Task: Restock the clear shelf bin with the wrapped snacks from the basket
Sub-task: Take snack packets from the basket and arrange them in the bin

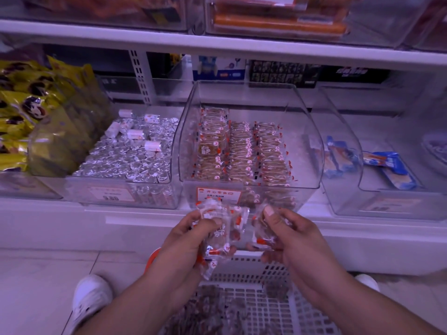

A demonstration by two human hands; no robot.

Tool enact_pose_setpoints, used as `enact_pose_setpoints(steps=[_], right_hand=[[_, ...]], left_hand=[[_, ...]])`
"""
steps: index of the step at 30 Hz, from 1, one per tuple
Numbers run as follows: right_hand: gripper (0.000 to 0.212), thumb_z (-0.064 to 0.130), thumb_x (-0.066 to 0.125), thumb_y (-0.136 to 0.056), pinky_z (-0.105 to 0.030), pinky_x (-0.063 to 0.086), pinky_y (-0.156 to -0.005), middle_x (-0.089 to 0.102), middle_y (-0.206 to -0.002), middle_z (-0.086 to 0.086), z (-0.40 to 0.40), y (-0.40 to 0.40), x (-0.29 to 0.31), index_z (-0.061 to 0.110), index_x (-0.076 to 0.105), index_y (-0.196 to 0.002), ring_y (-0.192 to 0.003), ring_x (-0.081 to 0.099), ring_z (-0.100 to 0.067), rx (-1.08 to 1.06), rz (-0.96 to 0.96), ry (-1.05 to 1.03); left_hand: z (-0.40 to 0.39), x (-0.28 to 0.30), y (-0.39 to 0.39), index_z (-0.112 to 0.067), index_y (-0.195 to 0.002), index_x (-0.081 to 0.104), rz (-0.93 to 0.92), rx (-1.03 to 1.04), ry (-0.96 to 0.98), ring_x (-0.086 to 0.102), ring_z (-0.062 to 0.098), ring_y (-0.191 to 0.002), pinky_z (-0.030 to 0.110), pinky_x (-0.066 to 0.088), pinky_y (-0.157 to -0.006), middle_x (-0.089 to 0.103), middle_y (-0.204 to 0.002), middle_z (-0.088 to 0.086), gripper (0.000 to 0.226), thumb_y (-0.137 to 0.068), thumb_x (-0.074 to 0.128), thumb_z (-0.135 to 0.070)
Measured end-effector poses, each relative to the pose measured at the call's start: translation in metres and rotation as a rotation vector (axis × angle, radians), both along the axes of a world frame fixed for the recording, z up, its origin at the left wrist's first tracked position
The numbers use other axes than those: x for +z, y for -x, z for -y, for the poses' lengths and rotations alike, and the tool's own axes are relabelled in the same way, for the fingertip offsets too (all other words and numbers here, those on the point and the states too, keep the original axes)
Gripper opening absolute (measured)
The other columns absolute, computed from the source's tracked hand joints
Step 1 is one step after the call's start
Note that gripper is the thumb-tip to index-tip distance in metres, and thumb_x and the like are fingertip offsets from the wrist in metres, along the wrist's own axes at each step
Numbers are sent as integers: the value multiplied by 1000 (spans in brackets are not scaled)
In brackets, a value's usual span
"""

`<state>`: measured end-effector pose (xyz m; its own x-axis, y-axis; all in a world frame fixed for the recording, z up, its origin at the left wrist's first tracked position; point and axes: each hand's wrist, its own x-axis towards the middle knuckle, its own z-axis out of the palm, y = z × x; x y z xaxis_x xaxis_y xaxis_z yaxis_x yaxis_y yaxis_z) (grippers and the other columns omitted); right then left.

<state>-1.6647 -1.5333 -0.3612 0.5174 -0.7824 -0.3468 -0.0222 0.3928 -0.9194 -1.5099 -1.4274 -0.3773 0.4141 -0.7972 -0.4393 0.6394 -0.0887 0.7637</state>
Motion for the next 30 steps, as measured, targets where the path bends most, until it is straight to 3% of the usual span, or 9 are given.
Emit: enact_pose_setpoints(steps=[4, 7, 9, 11, 14, 17, 21, 25, 30], right_hand=[[23, 30, 61, -94, -31, 44, -47, 62, -74, -15, 6, 6, 2, 10, 70, -88, -59, 58, -24, 0, 77, -22], [18, 18, 56, -89, -33, 45, -51, 60, -78, -15, 7, 4, 4, 14, 74, -87, -61, 52, -20, 76, 134, -28], [26, 21, 62, -83, -32, 47, -54, 60, -79, -17, 9, 4, 6, 16, 73, -106, -64, 53, -19, 144, 18, 119], [48, 36, 64, -84, -37, 49, -59, 65, -87, -25, 12, 6, 9, 28, 60, -131, -68, 57, -24, 253, -168, 332], [55, 45, 62, -83, -48, 55, -71, 72, -100, -16, 13, 10, 10, 42, 52, -137, -80, 66, -33, 311, -211, 485], [51, 41, 65, -79, -36, 52, -75, 71, -99, -22, 16, 11, 11, 36, 62, -130, -81, 68, -26, 231, -132, 410], [25, 28, 73, -86, -27, 57, -74, 77, -94, -5, -5, 0, 2, 39, 74, -109, -82, 72, -17, 169, -65, 231], [21, 26, 59, -97, -45, 57, -83, 77, -95, -6, -31, -16, -16, 33, 76, -106, -89, 73, -20, 170, -80, 134], [31, 15, 58, -96, -25, 58, -77, 78, -97, -4, -26, -18, -9, 38, 79, -95, -89, 74, -18, 176, -87, 193]], left_hand=[[1, 0, -1, -3, -113, 66, -2, -3, 21, 74, 29, -74, 39, 60, -62, 74, -102, 21, 59, -58, 80, -16], [0, 0, 4, -4, -109, 66, 10, -46, 15, 74, 33, -80, 44, 61, -69, 74, -104, 22, 55, -58, 83, -16], [-1, 1, 8, -7, -106, 67, 29, -76, 11, 74, 36, -88, 45, 61, -71, 73, -105, 23, 49, -60, 82, -15], [-1, 1, 9, -6, -108, 66, 62, -104, -6, 70, 43, -93, 43, 60, -70, 72, -106, 26, 51, -61, 83, -15], [0, 2, 9, -1, -110, 61, 121, -102, -53, 61, 57, -104, 51, 53, -80, 68, -108, 32, 52, -65, 86, -10], [-1, 5, 9, -1, -109, 61, 147, -80, -97, 62, 59, -98, 59, 48, -86, 64, -108, 37, 55, -63, 89, -15], [-3, 5, 21, -14, -87, 72, 100, -16, -63, 70, 32, -72, 43, 59, -67, 75, -92, 21, 32, -61, 83, -30], [-1, -2, 38, -5, -104, 71, 42, 162, -72, 72, 34, -79, 43, 61, -70, 73, -99, 26, 33, -74, 76, -19], [0, 0, 38, -6, -109, 70, 35, 177, -18, 74, 35, -84, 35, 60, -65, 75, -100, 23, 24, -92, 63, -22]])
